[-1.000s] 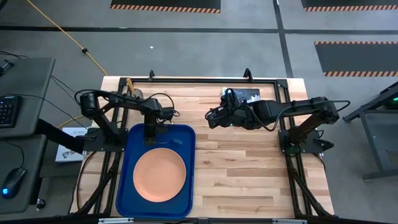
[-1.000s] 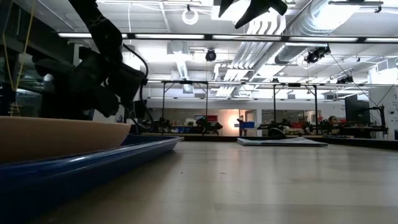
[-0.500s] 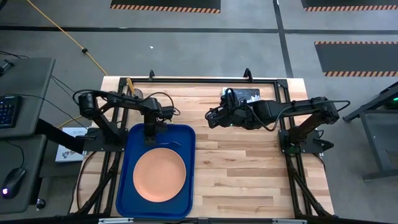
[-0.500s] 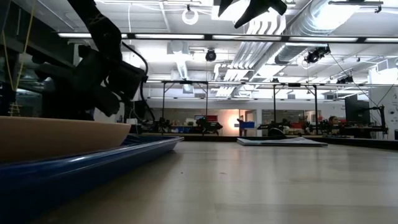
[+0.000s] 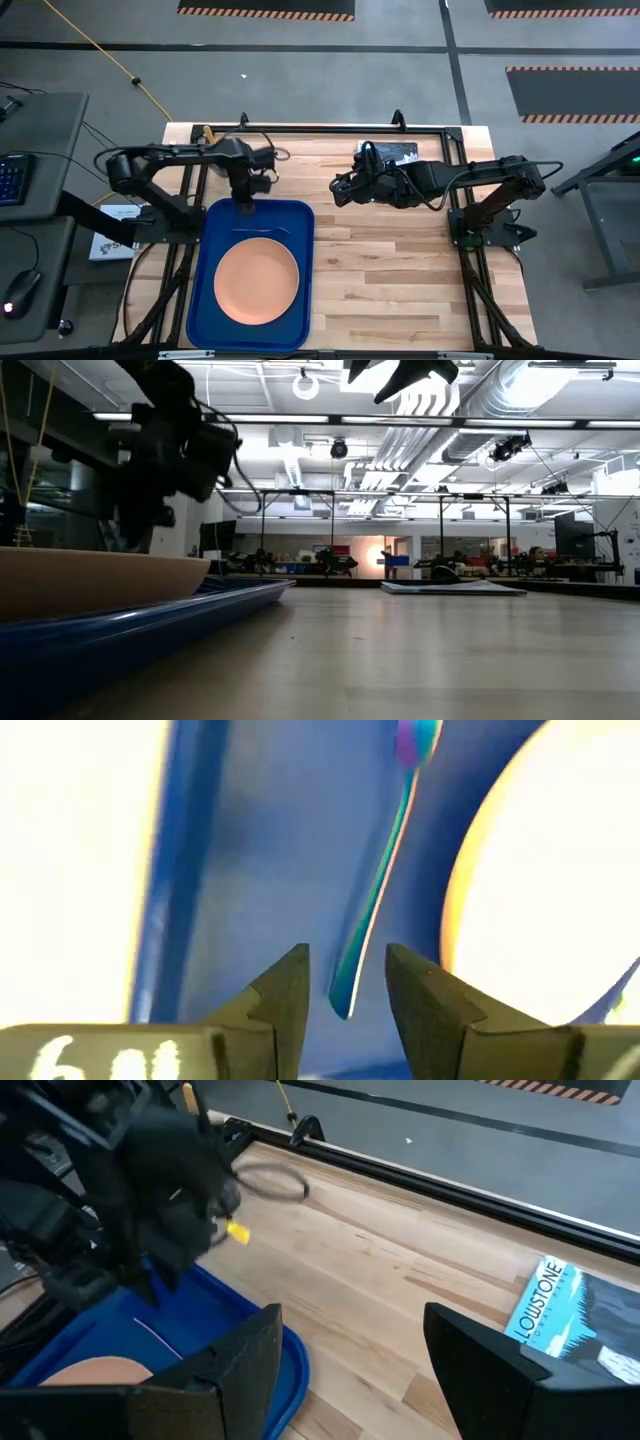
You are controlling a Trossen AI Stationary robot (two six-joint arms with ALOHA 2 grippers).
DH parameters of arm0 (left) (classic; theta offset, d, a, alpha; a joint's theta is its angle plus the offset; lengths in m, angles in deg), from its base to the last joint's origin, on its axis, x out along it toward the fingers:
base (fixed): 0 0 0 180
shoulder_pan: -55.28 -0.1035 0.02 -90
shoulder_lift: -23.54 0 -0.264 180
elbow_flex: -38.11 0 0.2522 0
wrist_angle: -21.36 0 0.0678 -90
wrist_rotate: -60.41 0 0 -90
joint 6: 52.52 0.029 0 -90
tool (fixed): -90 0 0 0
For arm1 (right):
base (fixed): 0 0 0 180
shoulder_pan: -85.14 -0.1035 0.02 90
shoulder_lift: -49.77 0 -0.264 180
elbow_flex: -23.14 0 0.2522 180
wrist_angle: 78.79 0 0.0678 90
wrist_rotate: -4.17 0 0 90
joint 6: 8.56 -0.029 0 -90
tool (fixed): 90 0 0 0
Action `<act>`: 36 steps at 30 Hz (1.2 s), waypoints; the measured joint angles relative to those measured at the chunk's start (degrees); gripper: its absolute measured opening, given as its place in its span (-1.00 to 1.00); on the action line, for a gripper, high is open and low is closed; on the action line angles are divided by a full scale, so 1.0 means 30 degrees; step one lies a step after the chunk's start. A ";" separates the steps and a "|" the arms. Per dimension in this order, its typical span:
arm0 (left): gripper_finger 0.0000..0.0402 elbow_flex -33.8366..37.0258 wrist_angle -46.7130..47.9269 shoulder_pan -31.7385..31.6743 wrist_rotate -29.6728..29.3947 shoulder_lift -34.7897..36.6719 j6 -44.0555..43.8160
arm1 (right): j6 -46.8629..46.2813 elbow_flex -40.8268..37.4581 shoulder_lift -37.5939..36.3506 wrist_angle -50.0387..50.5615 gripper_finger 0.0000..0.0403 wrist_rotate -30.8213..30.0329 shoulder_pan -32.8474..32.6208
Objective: Pick and place plate/cup/fork/spoon on tray
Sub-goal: Put the blue fork on the blue tray to the left of the light orange plate
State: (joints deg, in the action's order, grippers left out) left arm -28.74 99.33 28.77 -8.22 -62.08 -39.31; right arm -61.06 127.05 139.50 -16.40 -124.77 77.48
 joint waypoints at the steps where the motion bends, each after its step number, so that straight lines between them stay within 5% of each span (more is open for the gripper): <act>1: -0.40 -0.0142 -0.0173 -0.0142 0.0030 0.0463 -0.0370 | 0.0013 0.0000 0.0000 0.0000 0.17 0.0042 0.0000; 10: -0.61 0.1137 -0.8136 -0.0807 0.1136 0.7456 -0.6121 | 0.1994 -0.0003 0.0000 0.0982 0.17 0.1672 -0.0150; 16: -0.96 0.3843 -1.4926 -0.0133 -0.1007 1.3369 -1.0000 | 0.1540 -0.2707 -0.0022 0.1000 0.05 0.3175 -0.0707; 20: -0.96 0.5721 -1.8139 0.0673 -0.2436 1.7110 -1.1434 | 0.0552 -0.6854 0.0012 -0.4741 -0.40 0.5876 -0.1197; 23: -0.99 0.6510 -1.8483 0.1187 -0.3768 1.9099 -1.2519 | 0.0077 -0.9887 0.0484 -1.3630 -0.87 0.8237 -0.1261; 25: -0.99 0.6935 -1.8375 0.1440 -0.4764 1.9991 -1.2912 | -0.0261 -1.0748 0.1516 -1.8067 -0.92 0.8946 -0.1040; 28: -0.99 0.7377 -1.8400 0.1660 -0.5901 2.0788 -1.3236 | -0.0125 -0.9260 0.3657 -1.9619 -0.93 0.9674 -0.0480; 36: -1.00 0.7474 -1.8418 0.1677 -0.6446 2.0580 -1.3375 | 0.4702 -0.1264 0.9831 -1.3862 -0.99 1.2999 0.0445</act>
State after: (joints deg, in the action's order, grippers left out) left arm -6.32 44.08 33.81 -27.56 -0.34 -79.43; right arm -46.95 123.26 169.00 -57.99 -85.78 78.81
